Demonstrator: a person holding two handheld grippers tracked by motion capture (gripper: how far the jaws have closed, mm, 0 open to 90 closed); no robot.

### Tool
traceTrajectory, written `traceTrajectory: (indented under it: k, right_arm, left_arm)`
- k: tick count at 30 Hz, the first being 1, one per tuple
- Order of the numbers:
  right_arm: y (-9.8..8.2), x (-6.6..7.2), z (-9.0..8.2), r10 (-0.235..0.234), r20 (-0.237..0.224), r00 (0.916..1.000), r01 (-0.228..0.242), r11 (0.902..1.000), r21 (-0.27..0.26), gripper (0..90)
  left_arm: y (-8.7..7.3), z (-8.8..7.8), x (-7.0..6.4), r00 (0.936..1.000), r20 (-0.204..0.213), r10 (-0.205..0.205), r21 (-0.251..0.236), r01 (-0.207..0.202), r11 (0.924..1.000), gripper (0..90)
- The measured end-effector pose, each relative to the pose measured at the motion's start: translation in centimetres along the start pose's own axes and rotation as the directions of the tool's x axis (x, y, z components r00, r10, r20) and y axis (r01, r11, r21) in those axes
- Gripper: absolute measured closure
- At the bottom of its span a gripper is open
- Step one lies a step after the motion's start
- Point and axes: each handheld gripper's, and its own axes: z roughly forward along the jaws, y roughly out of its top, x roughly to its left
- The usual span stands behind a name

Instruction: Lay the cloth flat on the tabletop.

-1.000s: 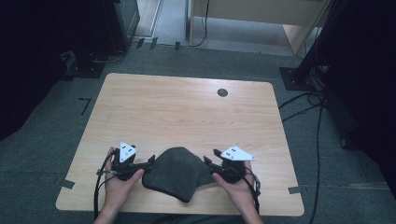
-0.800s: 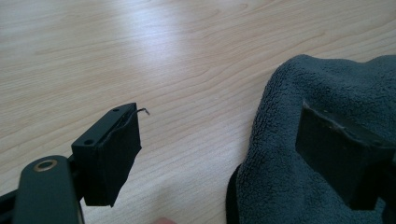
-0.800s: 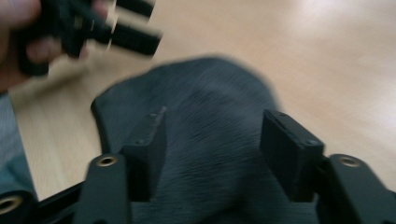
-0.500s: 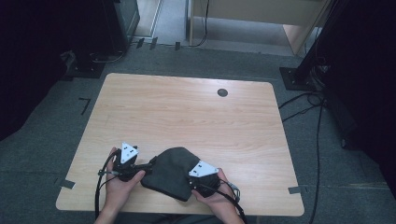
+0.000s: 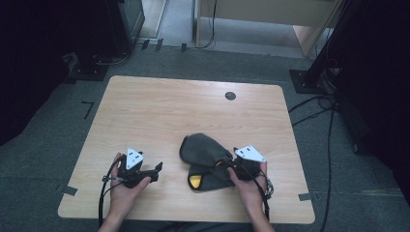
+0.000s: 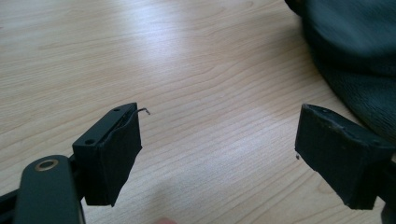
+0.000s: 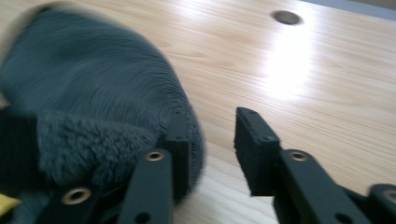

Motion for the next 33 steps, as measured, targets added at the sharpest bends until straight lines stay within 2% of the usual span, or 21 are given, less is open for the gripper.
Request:
traceTrajectory:
  k: [1, 3, 6, 8, 9, 10, 14, 16, 18, 22, 24, 25, 26, 27, 28, 29, 30, 31, 32, 33]
  right_arm:
    - [0.1, -0.7, -0.5, 0.020, 0.019, 0.9996, -0.020, 0.9995, -0.024, 59.9]
    - [0.4, -0.9, -1.1, 0.031, 0.021, 0.9993, -0.030, 0.9983, -0.049, 55.3]
    - [0.6, -0.7, -1.5, 0.031, 0.004, 0.9995, -0.031, 0.9968, -0.074, 53.4]
    - [0.8, 0.0, -2.0, 0.018, -0.052, 0.9985, -0.023, 0.9939, -0.108, 50.5]
    - [0.8, 0.0, -2.0, 0.018, -0.052, 0.9985, -0.023, 0.9939, -0.108, 50.5]
    - [1.0, 0.6, -2.3, 0.012, -0.088, 0.9960, -0.024, 0.9905, -0.136, 48.7]
    - [1.4, 1.0, -3.0, 0.016, -0.093, 0.9956, -0.033, 0.9831, -0.180, 48.2]
    - [1.8, 1.0, -3.3, 0.015, -0.091, 0.9958, -0.031, 0.9835, -0.178, 46.0]
    - [2.1, 1.1, -3.2, 0.018, -0.095, 0.9953, -0.030, 0.9910, -0.131, 44.0]
    - [2.9, 1.2, -3.4, 0.007, -0.109, 0.9940, -0.019, 0.9932, -0.115, 43.3]
    - [3.6, 1.4, -3.4, 0.011, -0.127, 0.9919, -0.025, 0.9931, -0.114, 42.6]
    - [4.2, 1.7, -3.0, 0.022, -0.165, 0.9861, -0.037, 0.9958, -0.084, 42.3]
    - [4.3, 2.0, -2.5, 0.021, -0.180, 0.9834, -0.029, 0.9985, -0.045, 41.5]
    - [4.3, 2.0, -2.5, 0.021, -0.180, 0.9834, -0.029, 0.9985, -0.045, 41.5]
    - [4.4, 2.4, -1.9, 0.014, -0.192, 0.9813, -0.016, 0.9998, -0.009, 40.1]
    - [4.0, 3.2, -0.8, -0.010, -0.193, 0.9811, 0.019, 0.9989, 0.042, 39.4]
    - [4.0, 3.2, -0.8, -0.010, -0.193, 0.9811, 0.019, 0.9989, 0.042, 39.4]
    - [3.2, 3.7, 0.3, -0.053, -0.141, 0.9886, 0.063, 0.9957, 0.069, 39.8]
    - [3.2, 3.7, 0.3, -0.053, -0.141, 0.9886, 0.063, 0.9957, 0.069, 39.8]
    - [2.6, 3.8, 1.1, -0.083, -0.123, 0.9890, 0.094, 0.9913, 0.092, 41.0]
  left_arm:
    - [0.0, 0.1, 0.0, 1.0000, 0.001, 0.001, 0.002, -0.001, 1.0000, 14.6]
    - [-0.1, 0.2, 0.0, 1.0000, 0.002, 0.002, 0.006, -0.002, 1.0000, 14.6]
    - [-0.1, 0.2, -0.2, 1.0000, 0.006, 0.004, 0.003, -0.004, 1.0000, 14.6]
    - [-0.1, 0.2, -0.4, 0.9998, 0.015, 0.011, 0.000, -0.011, 0.9999, 14.6]
    - [-0.1, 0.2, -0.4, 0.9998, 0.015, 0.011, 0.000, -0.011, 0.9999, 14.6]
    - [-0.1, 0.2, -0.5, 0.9997, 0.017, 0.017, -0.001, -0.017, 0.9999, 14.7]
    - [-0.1, 0.3, -0.9, 0.9991, 0.036, 0.020, 0.003, -0.021, 0.9998, 15.1]
    - [0.0, 0.6, -1.3, 0.9985, 0.050, 0.025, 0.002, -0.025, 0.9997, 15.1]
    - [0.3, 0.8, -1.9, 0.9977, 0.056, 0.037, 0.003, -0.037, 0.9993, 15.2]
    - [1.5, 0.9, -2.8, 0.9955, 0.085, 0.043, -0.014, -0.042, 0.9990, 15.4]
    - [2.1, 0.9, -3.2, 0.9948, 0.093, 0.042, -0.027, -0.039, 0.9989, 18.1]
    - [2.6, 1.2, -3.9, 0.9927, 0.108, 0.054, -0.033, -0.051, 0.9981, 21.2]
    - [2.7, 1.3, -4.3, 0.9906, 0.121, 0.063, -0.034, -0.059, 0.9977, 21.7]
    - [2.7, 1.3, -4.3, 0.9906, 0.121, 0.063, -0.034, -0.059, 0.9977, 22.5]
    - [2.6, 1.5, -4.8, 0.9878, 0.138, 0.071, -0.033, -0.068, 0.9972, 22.5]
    - [2.5, 1.7, -5.3, 0.9836, 0.158, 0.088, -0.026, -0.085, 0.9961, 23.0]
    - [2.3, 2.0, -5.8, 0.9788, 0.174, 0.108, -0.019, -0.106, 0.9942, 23.0]
    - [2.0, 2.5, -6.6, 0.9728, 0.189, 0.134, -0.009, -0.134, 0.9909, 24.2]
    - [1.9, 2.8, -7.0, 0.9682, 0.200, 0.150, -0.003, -0.153, 0.9882, 24.2]
    - [1.7, 3.2, -7.6, 0.9629, 0.212, 0.166, 0.003, -0.171, 0.9853, 25.2]
